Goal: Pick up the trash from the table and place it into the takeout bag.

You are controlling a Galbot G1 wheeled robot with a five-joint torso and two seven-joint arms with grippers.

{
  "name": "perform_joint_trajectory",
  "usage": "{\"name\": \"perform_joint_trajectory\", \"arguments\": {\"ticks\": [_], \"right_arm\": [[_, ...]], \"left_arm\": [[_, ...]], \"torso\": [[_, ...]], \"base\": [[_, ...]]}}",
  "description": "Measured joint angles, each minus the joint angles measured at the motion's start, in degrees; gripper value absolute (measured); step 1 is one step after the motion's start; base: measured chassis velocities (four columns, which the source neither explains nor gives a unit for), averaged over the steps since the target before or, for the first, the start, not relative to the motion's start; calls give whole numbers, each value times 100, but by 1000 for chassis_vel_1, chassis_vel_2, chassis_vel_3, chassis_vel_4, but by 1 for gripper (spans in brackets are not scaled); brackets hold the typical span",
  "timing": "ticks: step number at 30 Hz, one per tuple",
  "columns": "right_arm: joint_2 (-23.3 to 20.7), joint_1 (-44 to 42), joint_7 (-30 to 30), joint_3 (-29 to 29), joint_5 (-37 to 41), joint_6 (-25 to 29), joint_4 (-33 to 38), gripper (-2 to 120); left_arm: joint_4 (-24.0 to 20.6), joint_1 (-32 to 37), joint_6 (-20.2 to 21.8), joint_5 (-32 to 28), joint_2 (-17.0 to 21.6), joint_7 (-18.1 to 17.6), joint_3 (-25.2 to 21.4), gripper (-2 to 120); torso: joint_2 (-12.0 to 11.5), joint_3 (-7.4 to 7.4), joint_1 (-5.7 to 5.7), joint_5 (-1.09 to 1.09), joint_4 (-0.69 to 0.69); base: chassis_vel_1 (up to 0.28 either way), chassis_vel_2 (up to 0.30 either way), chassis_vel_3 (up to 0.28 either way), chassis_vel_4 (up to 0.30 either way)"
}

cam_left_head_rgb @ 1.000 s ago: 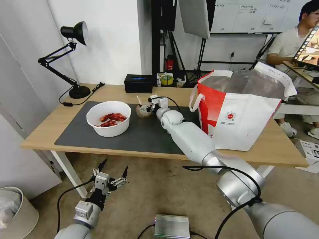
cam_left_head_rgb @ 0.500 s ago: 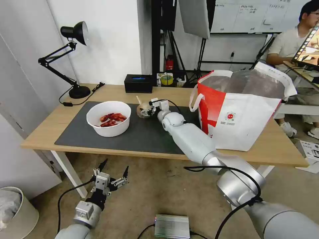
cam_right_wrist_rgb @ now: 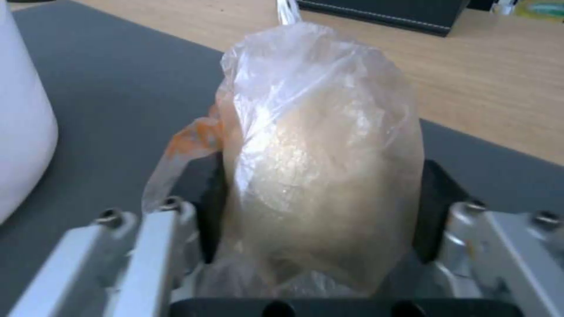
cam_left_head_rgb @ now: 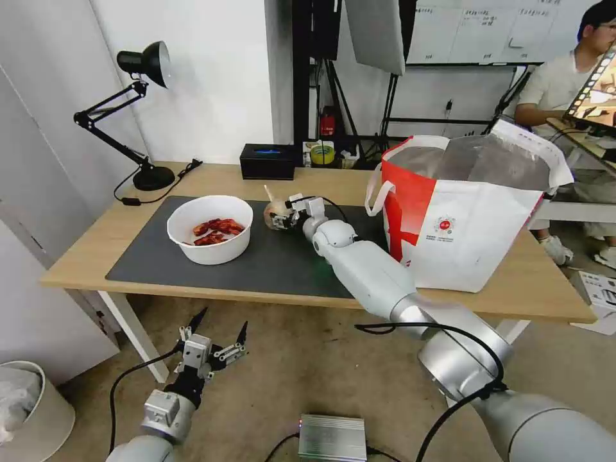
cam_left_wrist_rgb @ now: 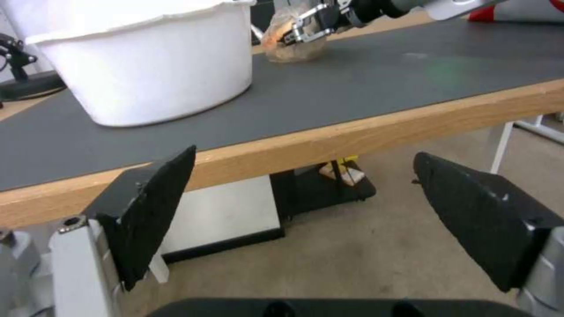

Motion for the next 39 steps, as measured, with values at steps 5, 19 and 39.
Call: {"name": "perform_joint_trajectory", "arguments": {"ticks": [5,19,39], "right_arm": [[-1,-36,91,30,34,-5,0,37],[-490,-209,424,-60,435,-289,1285,3],[-3519,-2688,1971,364,724,-484,6811,3]], "left_arm": [[20,-9,-6,48,-23,0,49,100],[-45,-4,-8,-14,100,-6,-28,100],[-122,58,5,37,37,-13,77,100]], "torso": [[0,0,0,0,1],[0,0,0,0,1],[1,0,-1,1,-1]], "base": [[0,0,0,0],[0,0,0,0],[0,0,0,0]]}}
